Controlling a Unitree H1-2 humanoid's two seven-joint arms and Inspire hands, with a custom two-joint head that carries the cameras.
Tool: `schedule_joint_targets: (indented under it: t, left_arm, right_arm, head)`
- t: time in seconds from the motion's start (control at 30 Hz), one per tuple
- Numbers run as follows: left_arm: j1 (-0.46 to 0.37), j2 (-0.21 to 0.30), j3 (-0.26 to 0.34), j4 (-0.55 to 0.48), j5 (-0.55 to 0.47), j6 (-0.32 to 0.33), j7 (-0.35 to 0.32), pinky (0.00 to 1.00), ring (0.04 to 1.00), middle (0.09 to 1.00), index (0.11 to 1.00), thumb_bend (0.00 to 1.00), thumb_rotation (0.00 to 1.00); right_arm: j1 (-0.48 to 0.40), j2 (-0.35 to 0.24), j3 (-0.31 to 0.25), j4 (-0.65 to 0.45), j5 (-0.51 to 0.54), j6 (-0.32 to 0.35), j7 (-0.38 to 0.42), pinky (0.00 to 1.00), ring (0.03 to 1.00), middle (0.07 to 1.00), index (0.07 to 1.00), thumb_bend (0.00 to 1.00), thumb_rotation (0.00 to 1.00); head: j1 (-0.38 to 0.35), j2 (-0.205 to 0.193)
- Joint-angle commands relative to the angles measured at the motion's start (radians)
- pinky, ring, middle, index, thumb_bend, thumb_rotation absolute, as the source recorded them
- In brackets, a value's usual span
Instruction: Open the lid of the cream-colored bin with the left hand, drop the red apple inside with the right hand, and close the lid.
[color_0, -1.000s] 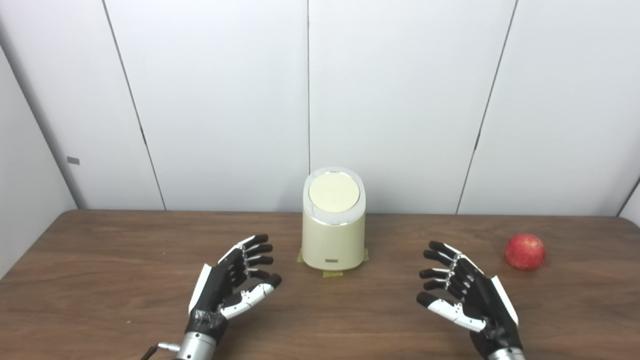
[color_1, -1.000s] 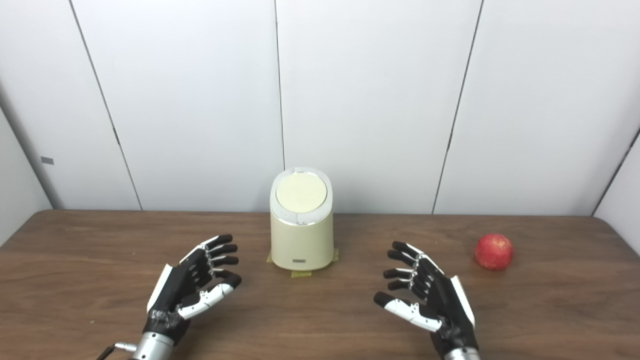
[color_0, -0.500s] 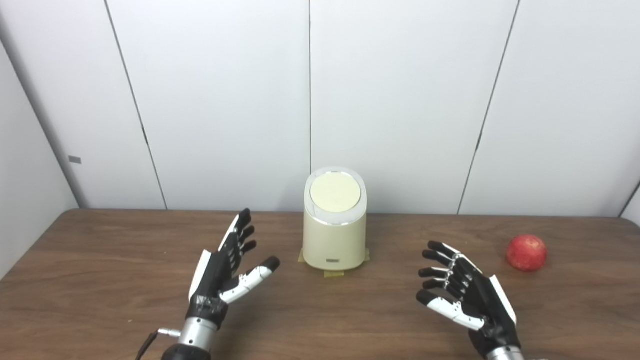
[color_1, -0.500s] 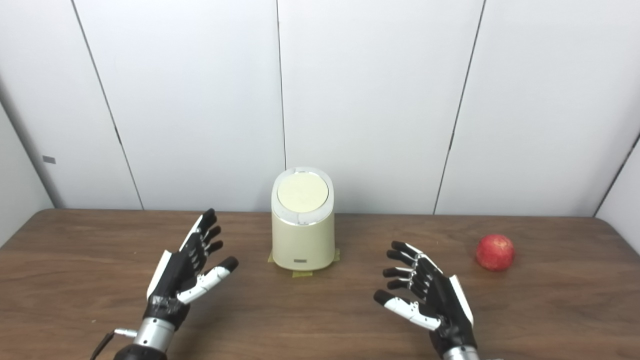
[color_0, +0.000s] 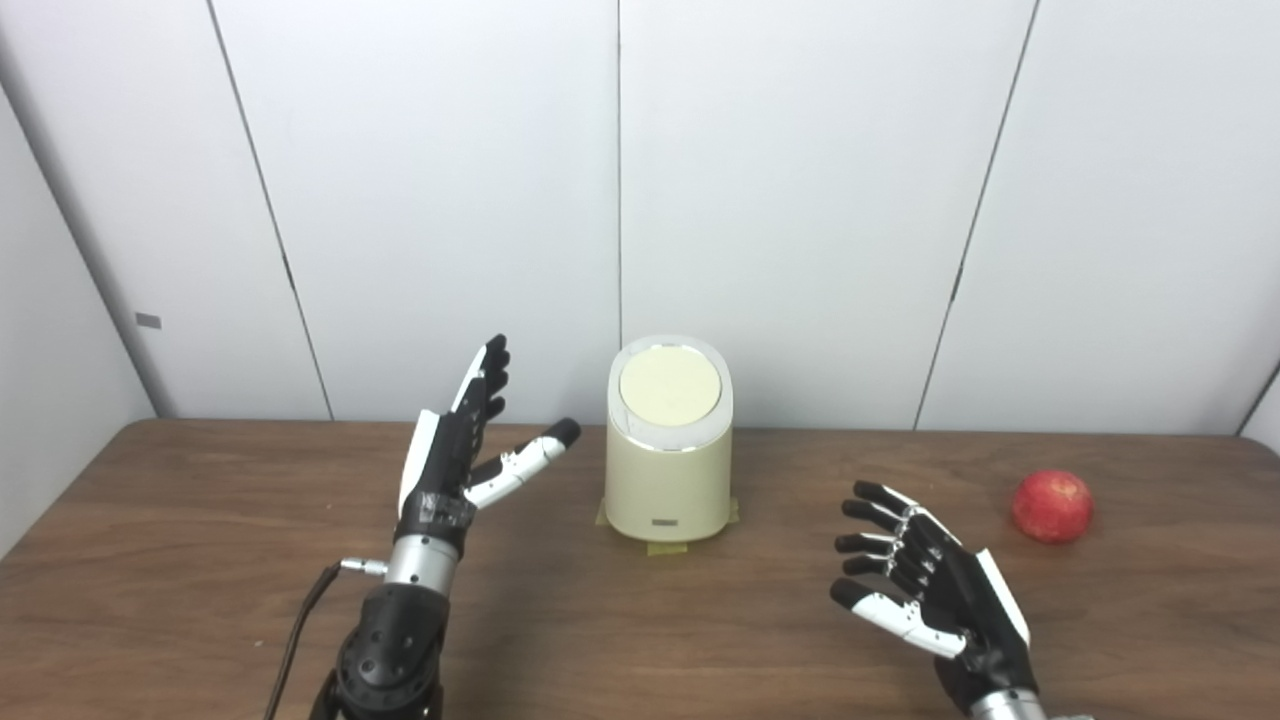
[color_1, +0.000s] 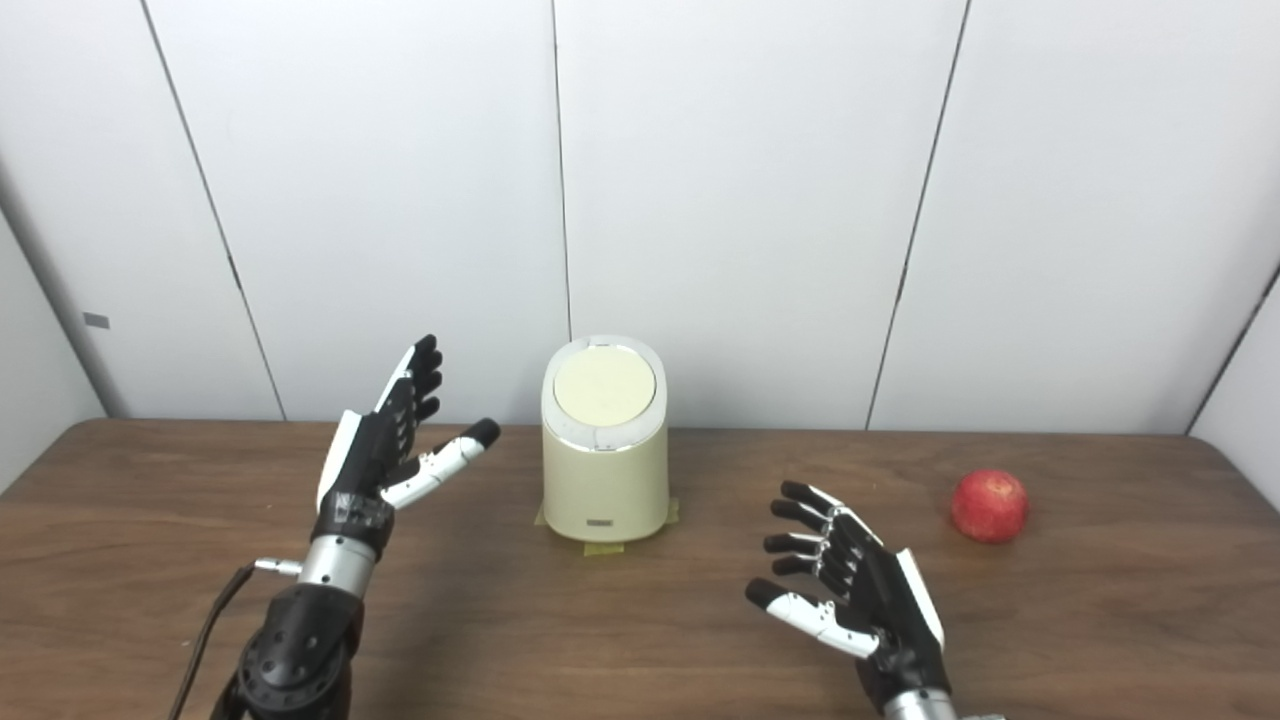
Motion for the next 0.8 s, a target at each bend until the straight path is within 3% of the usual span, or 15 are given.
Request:
schedule_joint_targets:
  t: [0.0, 0.17, 0.7, 0.77]
  left_arm:
    - [-0.094, -0.009, 0.001, 0.003, -0.004, -0.001, 0.016, 0.98, 0.994, 0.996, 1.000, 0.82, 0.38]
    - [-0.148, -0.005, -0.025, 0.058, 0.046, -0.012, 0.036, 1.00, 1.000, 1.000, 1.000, 0.84, 0.35]
    - [-0.257, 0.025, -0.100, 0.189, 0.121, 0.056, 0.033, 1.00, 1.000, 1.000, 1.000, 0.87, 0.36]
    - [-0.271, 0.029, -0.116, 0.209, 0.157, 0.060, 0.051, 0.96, 1.000, 1.000, 1.000, 0.90, 0.36]
  right_arm:
    - [-0.038, -0.008, -0.004, -0.026, 0.010, -0.049, 0.000, 0.58, 0.662, 0.771, 0.782, 0.84, 0.29]
    - [-0.037, -0.007, -0.005, -0.034, 0.011, -0.038, -0.002, 0.58, 0.662, 0.775, 0.782, 0.83, 0.28]
    - [-0.035, -0.006, -0.008, -0.036, 0.014, -0.041, -0.002, 0.57, 0.658, 0.774, 0.782, 0.84, 0.31]
    - [-0.034, -0.005, -0.008, -0.039, 0.015, -0.039, -0.003, 0.57, 0.659, 0.777, 0.781, 0.83, 0.30]
  head:
    - [0.000, 0.001]
    - [-0.003, 0.003]
    - [-0.014, -0.002]
    - [-0.014, -0.001]
